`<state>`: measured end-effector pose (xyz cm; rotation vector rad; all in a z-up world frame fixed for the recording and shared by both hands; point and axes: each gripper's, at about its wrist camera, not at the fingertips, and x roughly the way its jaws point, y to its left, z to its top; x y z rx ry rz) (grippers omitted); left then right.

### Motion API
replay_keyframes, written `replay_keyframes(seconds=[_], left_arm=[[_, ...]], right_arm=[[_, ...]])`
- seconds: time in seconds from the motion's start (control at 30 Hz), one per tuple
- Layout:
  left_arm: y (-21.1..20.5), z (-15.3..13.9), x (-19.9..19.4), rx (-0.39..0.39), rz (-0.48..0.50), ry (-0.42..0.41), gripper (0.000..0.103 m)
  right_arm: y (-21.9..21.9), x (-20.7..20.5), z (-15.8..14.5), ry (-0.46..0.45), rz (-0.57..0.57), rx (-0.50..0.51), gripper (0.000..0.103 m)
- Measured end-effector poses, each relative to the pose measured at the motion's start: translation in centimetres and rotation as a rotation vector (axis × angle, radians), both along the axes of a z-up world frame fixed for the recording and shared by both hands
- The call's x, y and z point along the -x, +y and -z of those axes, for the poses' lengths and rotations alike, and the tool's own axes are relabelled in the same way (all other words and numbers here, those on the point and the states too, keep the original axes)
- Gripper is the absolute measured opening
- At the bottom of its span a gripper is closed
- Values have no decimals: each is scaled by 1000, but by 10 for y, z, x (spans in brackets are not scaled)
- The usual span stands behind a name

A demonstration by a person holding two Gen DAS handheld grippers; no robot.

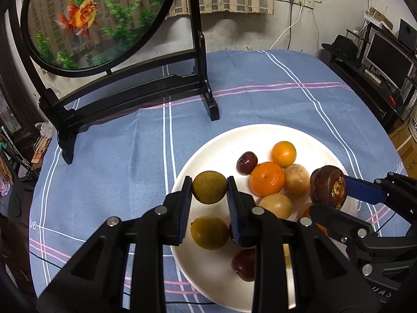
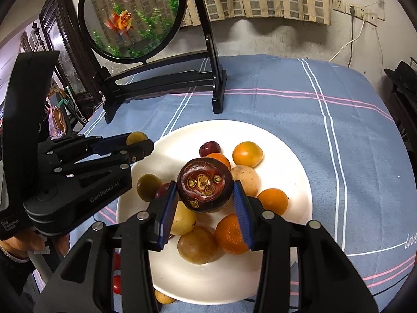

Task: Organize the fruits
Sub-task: 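Lower both fruits onto the white plate and open both tools, then move both tools back to the cloth and grasp an orange tomato with the left tool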

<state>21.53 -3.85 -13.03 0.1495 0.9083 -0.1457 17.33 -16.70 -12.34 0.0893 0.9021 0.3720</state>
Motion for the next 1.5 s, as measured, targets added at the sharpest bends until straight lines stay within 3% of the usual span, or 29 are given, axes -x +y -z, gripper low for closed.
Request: replay_keyframes(seconds=[0.27,0.33,0.37,0.4,0.87,1.17,1.5], left_arm=[[-3,6,-5,-13,-5,7,28],[-3,7,-7,-22,-15,6,47],[-3,6,-6,-38,-30,-9,58],[-3,5,-6,-45,-37,-18,59],[-3,-20,12,-28,-12,-61,60],[-5,-64,51,-19,-4,-155,64],[-3,-88,97,-21,13,-205,66]], right_arm=[[1,-7,7,13,-8,7,44],[2,-8,8,17,-7,20,47],[2,-8,7,12,-3,26,58],[0,-6,4,-8,16,26,65],[-12,20,-20,-56,24,-22,65],[-17,66,-35,-64,17,-45,65],[-3,114,-36,-53,-30,-14,65]])
